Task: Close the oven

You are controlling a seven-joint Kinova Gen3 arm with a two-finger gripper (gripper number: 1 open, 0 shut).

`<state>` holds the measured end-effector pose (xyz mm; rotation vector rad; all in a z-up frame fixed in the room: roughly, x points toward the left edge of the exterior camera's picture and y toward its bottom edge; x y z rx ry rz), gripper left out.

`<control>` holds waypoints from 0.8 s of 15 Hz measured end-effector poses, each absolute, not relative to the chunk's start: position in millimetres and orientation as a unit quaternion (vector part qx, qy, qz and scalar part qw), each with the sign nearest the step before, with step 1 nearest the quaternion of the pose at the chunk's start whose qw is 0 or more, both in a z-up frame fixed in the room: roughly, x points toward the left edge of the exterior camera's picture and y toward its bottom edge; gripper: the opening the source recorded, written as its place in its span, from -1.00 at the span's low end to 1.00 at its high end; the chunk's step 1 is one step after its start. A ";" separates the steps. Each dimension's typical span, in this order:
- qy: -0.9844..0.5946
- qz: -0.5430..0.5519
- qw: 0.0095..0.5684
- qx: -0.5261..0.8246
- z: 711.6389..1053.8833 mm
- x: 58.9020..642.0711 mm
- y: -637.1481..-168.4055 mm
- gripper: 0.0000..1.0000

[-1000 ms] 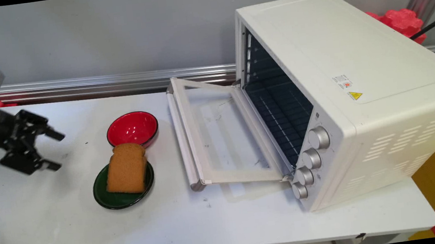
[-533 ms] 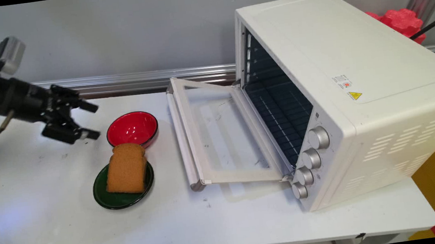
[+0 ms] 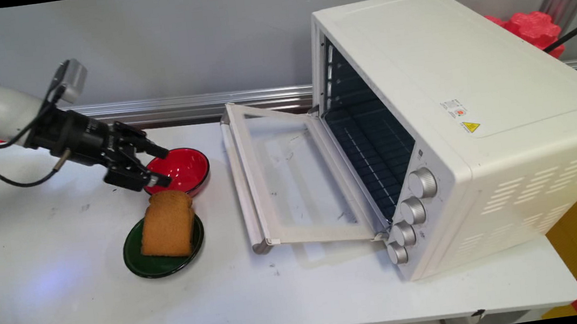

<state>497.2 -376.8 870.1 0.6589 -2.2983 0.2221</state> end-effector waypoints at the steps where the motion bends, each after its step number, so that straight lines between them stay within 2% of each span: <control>1: -0.893 0.084 0.362 0.255 868.2 495.7 -378.8 -1.00; 12: -0.896 0.055 0.367 0.243 836.8 476.3 -401.3 -1.00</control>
